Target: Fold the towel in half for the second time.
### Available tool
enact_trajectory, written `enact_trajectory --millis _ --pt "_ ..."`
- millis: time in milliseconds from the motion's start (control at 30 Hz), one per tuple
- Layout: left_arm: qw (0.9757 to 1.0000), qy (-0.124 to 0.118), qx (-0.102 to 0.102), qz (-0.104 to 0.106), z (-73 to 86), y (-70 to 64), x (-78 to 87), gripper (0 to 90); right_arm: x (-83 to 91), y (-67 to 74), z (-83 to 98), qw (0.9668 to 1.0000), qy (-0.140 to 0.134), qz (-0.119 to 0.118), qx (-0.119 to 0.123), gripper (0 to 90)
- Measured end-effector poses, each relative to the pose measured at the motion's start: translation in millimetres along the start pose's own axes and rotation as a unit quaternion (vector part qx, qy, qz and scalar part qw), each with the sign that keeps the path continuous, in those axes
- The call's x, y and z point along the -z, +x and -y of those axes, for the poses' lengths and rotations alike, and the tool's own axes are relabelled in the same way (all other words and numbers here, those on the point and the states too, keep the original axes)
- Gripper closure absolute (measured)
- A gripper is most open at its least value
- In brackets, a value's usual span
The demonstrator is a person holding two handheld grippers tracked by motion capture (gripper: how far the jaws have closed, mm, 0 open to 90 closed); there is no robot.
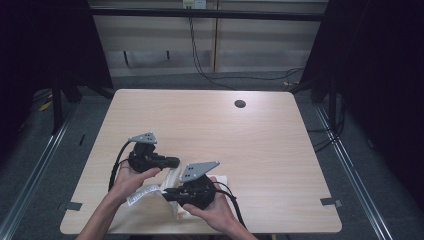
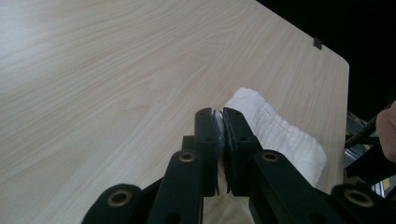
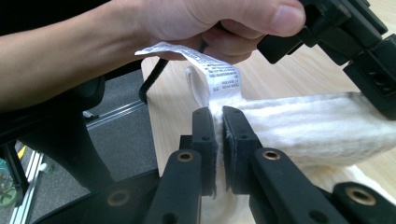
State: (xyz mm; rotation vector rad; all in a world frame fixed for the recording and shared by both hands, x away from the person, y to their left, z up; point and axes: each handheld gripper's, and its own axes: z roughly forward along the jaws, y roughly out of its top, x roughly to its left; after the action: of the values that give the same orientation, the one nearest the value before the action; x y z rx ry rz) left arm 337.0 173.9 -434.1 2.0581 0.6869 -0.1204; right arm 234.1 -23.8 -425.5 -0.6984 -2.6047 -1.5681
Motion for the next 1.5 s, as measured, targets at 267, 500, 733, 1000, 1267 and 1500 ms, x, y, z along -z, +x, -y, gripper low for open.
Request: enact_trajectory --millis 267,500,733,1000,1267,1500 --pt "0.9999 0.014 0.001 -0.005 -0.1 0.3 -17.4 85.4 8.0 -8.9 16.0 0.9998 0.001 0.007 -0.019 84.9" --pt "0.9999 0.015 0.002 0.007 -3.7 -5.3 -28.7 85.4 17.9 -9.8 19.9 0.9996 -0.004 0.012 -0.025 84.9" --pt "0.9997 0.019 0.003 0.013 -6.1 -8.7 -40.2 85.3 27.3 -10.2 27.2 0.9993 -0.003 0.022 -0.029 84.9" --pt "0.9994 0.018 -0.002 0.028 -11.2 -14.9 -52.6 85.3 35.6 -9.6 34.0 0.9990 -0.004 0.029 -0.033 84.8" --pt "0.9990 0.027 0.007 0.034 -8.9 -13.6 -73.1 85.3 46.1 -16.7 53.8 0.9978 0.002 0.042 -0.051 84.8" --pt "0.9984 0.041 0.001 0.038 -11.8 -21.1 -89.6 85.2 57.0 -17.5 64.4 0.9970 0.001 0.052 -0.057 84.8"
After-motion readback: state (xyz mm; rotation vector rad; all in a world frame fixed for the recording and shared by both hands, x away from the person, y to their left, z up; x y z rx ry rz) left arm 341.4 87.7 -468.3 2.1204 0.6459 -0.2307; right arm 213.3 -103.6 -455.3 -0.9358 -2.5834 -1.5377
